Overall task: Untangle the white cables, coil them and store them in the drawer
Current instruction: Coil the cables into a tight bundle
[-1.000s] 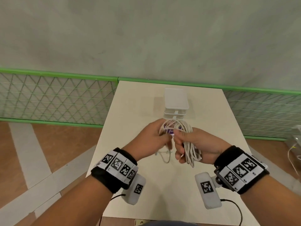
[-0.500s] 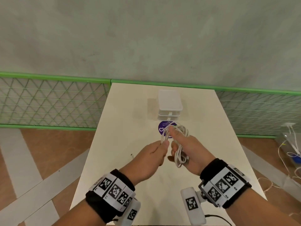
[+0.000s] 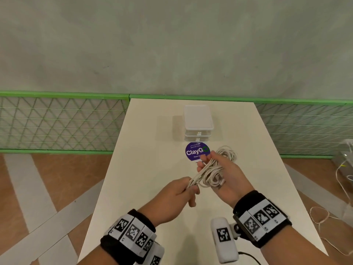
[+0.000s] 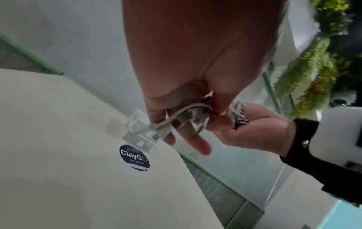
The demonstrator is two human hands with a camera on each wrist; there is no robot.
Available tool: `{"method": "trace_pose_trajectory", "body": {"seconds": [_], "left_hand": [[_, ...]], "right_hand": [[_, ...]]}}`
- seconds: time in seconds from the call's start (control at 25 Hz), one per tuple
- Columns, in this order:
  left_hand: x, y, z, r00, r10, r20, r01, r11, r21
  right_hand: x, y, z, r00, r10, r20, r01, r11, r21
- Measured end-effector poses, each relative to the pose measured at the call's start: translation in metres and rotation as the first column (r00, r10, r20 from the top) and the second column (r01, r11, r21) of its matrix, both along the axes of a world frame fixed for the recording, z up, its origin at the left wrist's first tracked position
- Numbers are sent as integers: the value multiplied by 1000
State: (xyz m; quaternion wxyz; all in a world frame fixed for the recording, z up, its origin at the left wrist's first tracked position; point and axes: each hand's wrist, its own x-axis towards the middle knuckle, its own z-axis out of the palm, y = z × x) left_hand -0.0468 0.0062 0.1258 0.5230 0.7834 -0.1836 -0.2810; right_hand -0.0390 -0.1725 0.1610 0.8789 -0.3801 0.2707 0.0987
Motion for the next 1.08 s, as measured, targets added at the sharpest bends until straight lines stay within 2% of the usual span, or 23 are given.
{"method": "trace_pose_trajectory", "body": {"seconds": [0.12, 0.2, 0.28, 0.36, 0.44, 0.52, 0.64, 0.76, 0.88, 0.96, 1.0, 1.08], "left_hand": [[-1, 0, 3, 955, -1, -296, -60, 979, -196], [-3, -8, 7, 919, -35, -393, -70, 966, -250], [3, -10, 8, 925, -33, -378, -50, 977, -207], [12, -13, 12, 932, 5, -362, -71, 983, -167], [22, -16, 16, 940, 20, -339, -72, 987, -143], [27, -21, 20, 951, 22, -308, -55, 994, -98], [30, -30, 20, 952, 23, -306, -39, 998, -44], [32, -32, 18, 963, 49, -267, -59, 998, -31], [41, -28, 26, 975, 24, -222, -24, 1000, 6], [50, -23, 29, 966, 10, -258, -6, 1000, 16], [53, -20, 27, 949, 26, -316, -23, 1000, 14], [53, -20, 23, 909, 58, -412, -56, 998, 17]], "right_hand": [[5, -9, 4, 999, -31, 23, 28, 993, 114], [9, -22, 7, 1000, -23, 21, 22, 1000, 17], [12, -30, 6, 999, 24, 23, -18, 970, -244], [13, -33, 3, 994, 92, 52, -47, 829, -558], [13, -29, 5, 988, 134, 74, -37, 682, -730], [12, -25, 5, 987, 123, 100, 4, 612, -791], [11, -25, 3, 989, 62, 132, 66, 611, -789], [10, -26, 0, 974, 156, 165, 53, 548, -835], [9, -25, -3, 901, 429, 62, -137, 417, -899], [7, -23, -4, 789, 614, 11, -267, 359, -894], [4, -20, -4, 725, 688, -28, -317, 299, -900], [1, -15, -7, 631, 756, -173, -358, 86, -930]]}}
